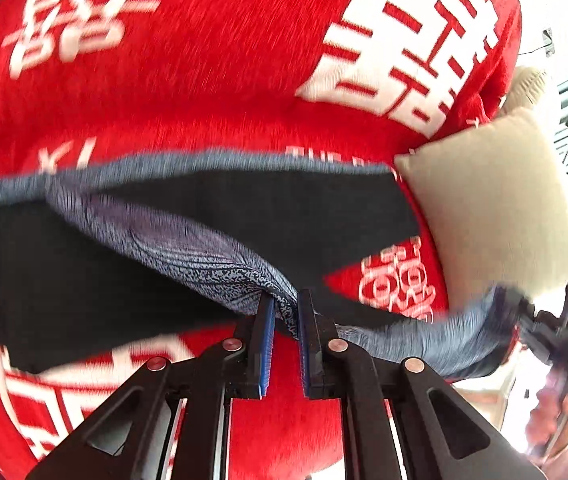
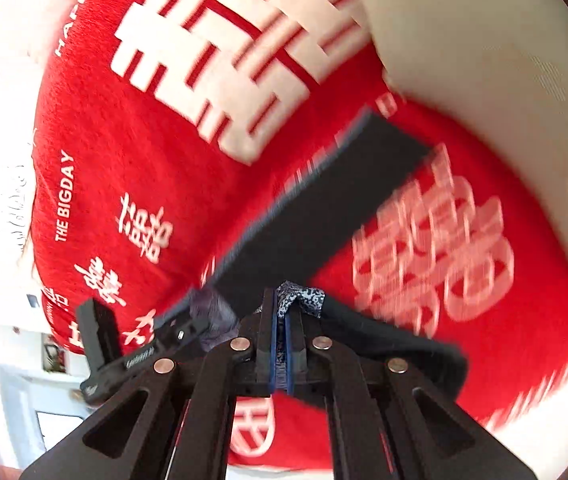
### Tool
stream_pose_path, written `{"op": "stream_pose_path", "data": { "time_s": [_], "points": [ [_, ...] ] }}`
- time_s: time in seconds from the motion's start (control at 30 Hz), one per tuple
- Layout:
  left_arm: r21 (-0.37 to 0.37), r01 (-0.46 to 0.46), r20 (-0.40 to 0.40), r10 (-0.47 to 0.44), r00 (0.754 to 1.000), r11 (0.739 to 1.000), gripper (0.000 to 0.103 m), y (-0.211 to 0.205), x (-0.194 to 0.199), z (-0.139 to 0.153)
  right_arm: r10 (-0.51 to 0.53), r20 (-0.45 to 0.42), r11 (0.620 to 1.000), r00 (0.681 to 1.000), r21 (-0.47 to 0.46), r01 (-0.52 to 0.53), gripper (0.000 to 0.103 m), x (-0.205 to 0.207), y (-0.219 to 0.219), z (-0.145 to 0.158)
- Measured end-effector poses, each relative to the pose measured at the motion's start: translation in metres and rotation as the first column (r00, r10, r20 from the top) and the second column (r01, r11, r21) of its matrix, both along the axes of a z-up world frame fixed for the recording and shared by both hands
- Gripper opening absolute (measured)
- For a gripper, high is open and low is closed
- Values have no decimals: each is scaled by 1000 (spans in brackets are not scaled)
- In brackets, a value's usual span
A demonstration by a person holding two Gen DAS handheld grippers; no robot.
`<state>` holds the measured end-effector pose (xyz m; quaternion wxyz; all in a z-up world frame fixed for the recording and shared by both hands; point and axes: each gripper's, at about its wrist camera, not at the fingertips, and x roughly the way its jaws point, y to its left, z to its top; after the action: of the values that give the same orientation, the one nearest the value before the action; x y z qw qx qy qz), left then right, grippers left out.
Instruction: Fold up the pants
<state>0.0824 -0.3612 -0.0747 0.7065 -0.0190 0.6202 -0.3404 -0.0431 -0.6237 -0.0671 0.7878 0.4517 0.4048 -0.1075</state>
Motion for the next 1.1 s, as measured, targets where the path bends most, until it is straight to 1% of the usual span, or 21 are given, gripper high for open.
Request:
{"op": "stream_pose_path", "data": {
  "time_s": [0.07,0.2,0.23,0.33,0.4,0.43,0.5,0.57,0.6,0.67,0.7,0.73,0.77,0.8,0.83,0.87,0.9,0.97,1.03,1.07,1.1],
  "points": [
    [14,-11,30,10,999,1000,12,-19,17,2,27,-3,999,1000,-30,-27,3,30,-29,4],
    [72,-47,123,38,992,996,12,-48,40,-3,90,-70,990,993,-102,-97,3,88,-66,-15],
    [93,-57,146,43,988,994,12,-56,47,-8,105,-93,986,990,-118,-116,3,101,-73,-24],
    [141,-85,165,61,984,986,13,-68,60,-25,141,-166,972,976,-162,-168,3,138,-91,-53],
    [181,-111,181,78,980,977,13,-70,65,-36,157,-209,967,965,-164,-193,3,158,-103,-77],
    [205,-129,188,90,978,970,13,-70,68,-41,160,-242,962,957,-181,-207,3,167,-108,-90],
    [241,-162,189,117,975,957,13,-68,73,-48,165,-288,957,943,-184,-224,4,178,-115,-112],
    [291,-202,202,146,968,935,13,-60,76,-53,183,-362,944,914,-195,-266,6,187,-118,-131],
    [306,-208,210,147,967,929,13,-59,76,-54,186,-381,936,906,-213,-281,10,186,-117,-133],
    [342,-197,221,125,967,919,13,-53,71,-56,195,-361,921,912,-251,-296,27,181,-113,-120],
    [354,-189,222,114,968,916,13,-51,67,-57,201,-351,914,914,-269,-304,44,177,-110,-112],
    [375,-173,219,94,971,911,13,-49,62,-61,206,-348,899,915,-303,-317,55,173,-106,-102],
    [398,-153,208,73,975,904,13,-47,57,-66,199,-354,884,914,-337,-323,59,169,-103,-95],
    [417,-140,196,61,979,898,13,-46,53,-72,178,-365,864,914,-385,-323,69,166,-102,-89],
    [429,-132,182,57,982,894,13,-45,49,-78,157,-369,843,916,-433,-319,71,163,-101,-82],
    [431,-128,173,58,983,893,13,-44,46,-82,169,-356,840,919,-436,-323,71,162,-102,-78],
    [436,-127,163,60,985,891,13,-43,44,-89,188,-361,850,913,-406,-336,71,163,-105,-81],
    [449,-133,163,65,984,884,13,-44,42,-98,198,-396,859,897,-370,-353,71,168,-110,-91],
    [457,-144,177,68,982,878,13,-46,41,-103,192,-417,859,888,-366,-358,62,174,-113,-102],
    [459,-152,190,71,979,875,13,-46,41,-105,183,-429,866,885,-355,-352,61,175,-118,-111],
    [460,-156,198,71,978,874,13,-47,41,-105,172,-459,879,872,-328,-346,51,180,-122,-124]
  ]
}}
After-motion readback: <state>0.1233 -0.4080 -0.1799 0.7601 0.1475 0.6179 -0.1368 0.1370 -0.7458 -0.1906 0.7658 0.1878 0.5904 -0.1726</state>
